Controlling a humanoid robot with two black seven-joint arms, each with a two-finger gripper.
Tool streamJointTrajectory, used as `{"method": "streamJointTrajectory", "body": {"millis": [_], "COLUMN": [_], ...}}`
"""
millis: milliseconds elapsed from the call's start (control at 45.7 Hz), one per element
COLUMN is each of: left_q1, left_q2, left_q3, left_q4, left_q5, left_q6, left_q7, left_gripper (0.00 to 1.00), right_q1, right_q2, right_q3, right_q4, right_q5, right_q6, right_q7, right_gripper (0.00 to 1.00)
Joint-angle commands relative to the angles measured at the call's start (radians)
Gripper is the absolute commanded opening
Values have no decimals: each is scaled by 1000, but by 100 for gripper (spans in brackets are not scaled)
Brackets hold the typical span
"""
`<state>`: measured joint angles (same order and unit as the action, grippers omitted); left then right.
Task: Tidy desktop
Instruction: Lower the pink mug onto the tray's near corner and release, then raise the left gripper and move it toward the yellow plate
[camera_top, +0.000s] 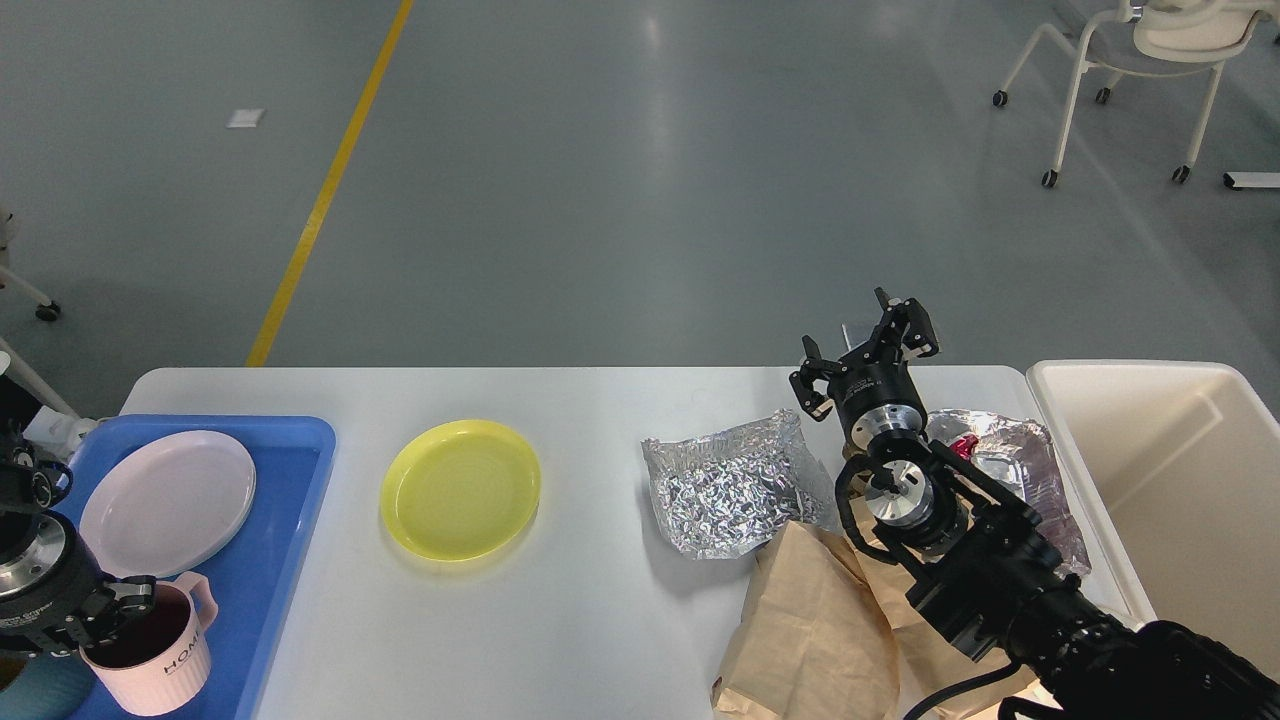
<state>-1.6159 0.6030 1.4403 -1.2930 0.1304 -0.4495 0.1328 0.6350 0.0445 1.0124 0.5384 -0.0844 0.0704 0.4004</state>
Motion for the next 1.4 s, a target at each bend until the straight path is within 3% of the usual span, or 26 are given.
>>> {"method": "streamJointTrajectory", "body": {"millis": [0, 350, 569, 766, 1029, 1204, 1379], "left_q1": [1, -1, -48, -171, -511, -763, -959], "left_q2": [-2, 1, 11, 35, -2, -75, -129], "left_q3": [0, -1, 0, 2, 12, 20, 26], "left_q4": [7, 46, 46, 46, 34, 30, 30], "left_q5": [0, 0, -3, -2, -3, -8, -21], "left_q6": [0, -8, -44, -158, -274, -510, -510], "left_q7": [1, -2, -4, -5, -7, -15, -19], "left_gripper": [27, 92, 96, 96, 96, 96, 96], "right_q1": [0, 0, 0, 0, 0, 0, 0], "right_q2": [0, 0, 0, 0, 0, 0, 0], "right_q3": [0, 0, 0, 0, 0, 0, 0], "right_q4": [0, 0, 0, 0, 0, 0, 0], "right_q5": [0, 0, 0, 0, 0, 0, 0], "right_q6": [0, 0, 0, 0, 0, 0, 0], "right_q7": [0, 0, 0, 0, 0, 0, 0], "right_gripper": [100, 100, 100, 100, 100, 100, 100]}}
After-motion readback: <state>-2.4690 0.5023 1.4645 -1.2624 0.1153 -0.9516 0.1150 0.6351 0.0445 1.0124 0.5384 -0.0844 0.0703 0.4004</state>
